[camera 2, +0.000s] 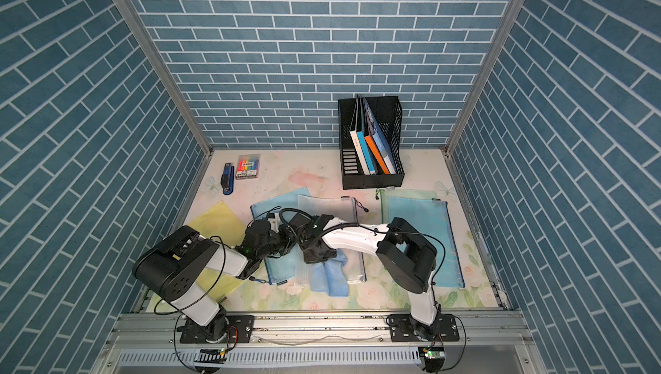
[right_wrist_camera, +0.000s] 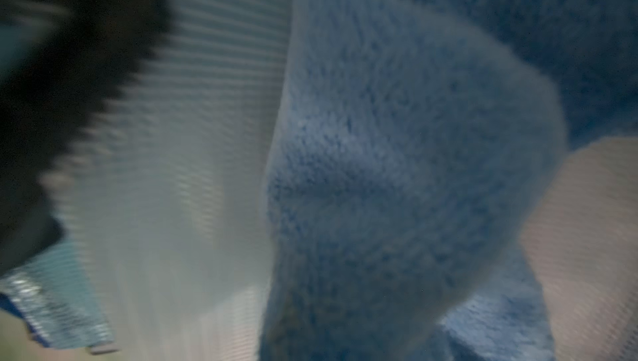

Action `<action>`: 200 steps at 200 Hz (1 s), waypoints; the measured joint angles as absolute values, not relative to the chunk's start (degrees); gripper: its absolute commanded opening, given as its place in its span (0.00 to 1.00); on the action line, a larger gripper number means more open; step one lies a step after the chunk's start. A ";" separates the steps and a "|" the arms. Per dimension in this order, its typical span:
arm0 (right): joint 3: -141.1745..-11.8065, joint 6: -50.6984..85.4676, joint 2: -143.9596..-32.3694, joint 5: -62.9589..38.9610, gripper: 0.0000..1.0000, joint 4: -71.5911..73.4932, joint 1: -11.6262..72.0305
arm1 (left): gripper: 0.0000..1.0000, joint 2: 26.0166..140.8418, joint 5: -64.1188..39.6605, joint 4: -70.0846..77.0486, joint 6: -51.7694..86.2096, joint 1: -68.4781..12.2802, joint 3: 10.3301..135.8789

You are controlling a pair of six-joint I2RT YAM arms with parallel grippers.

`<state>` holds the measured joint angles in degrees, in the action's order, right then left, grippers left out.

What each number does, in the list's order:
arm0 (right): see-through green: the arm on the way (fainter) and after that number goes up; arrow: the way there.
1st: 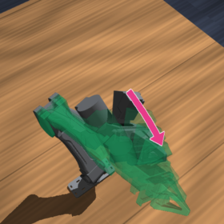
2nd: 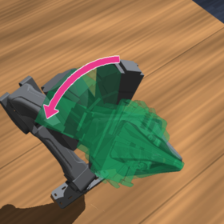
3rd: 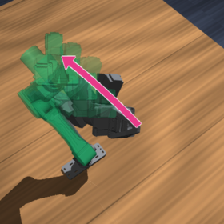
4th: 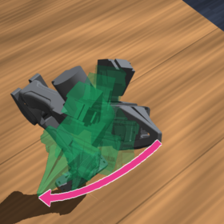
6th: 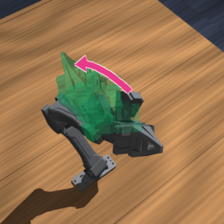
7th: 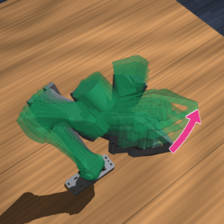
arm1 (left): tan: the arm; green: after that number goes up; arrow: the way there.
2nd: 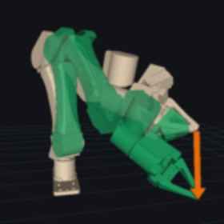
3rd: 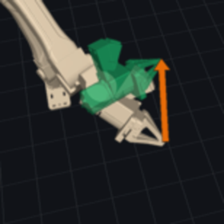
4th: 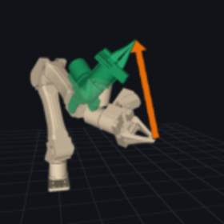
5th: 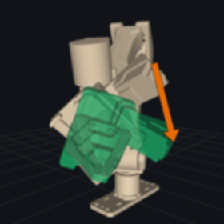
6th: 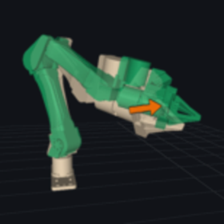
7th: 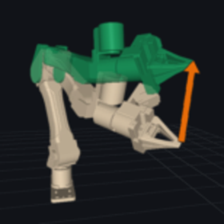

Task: Wipe the document bag
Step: Wipe the dirt from the document bag, then pick up the document bag from the center of the board.

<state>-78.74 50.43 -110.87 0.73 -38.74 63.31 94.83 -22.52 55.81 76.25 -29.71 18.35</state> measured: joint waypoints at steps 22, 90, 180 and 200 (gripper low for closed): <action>-79.88 50.04 -111.57 -2.37 0.00 -35.42 62.28 | 0.00 94.83 -22.55 55.57 76.20 -29.76 18.41; -62.76 47.72 -98.50 -0.34 0.00 -37.87 48.84 | 0.00 91.77 -23.46 50.96 73.58 -29.52 19.99; -72.10 41.45 -83.88 8.29 0.00 -51.20 43.03 | 0.00 88.05 -28.21 43.68 71.50 -28.82 27.57; -77.06 41.19 -76.27 11.03 0.00 -54.89 42.26 | 0.00 85.80 -28.77 40.29 70.28 -30.17 32.88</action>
<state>-77.06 41.19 -76.27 11.03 -54.89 42.26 85.80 -28.77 40.29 70.28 -30.17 32.88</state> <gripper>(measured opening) 0.070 0.058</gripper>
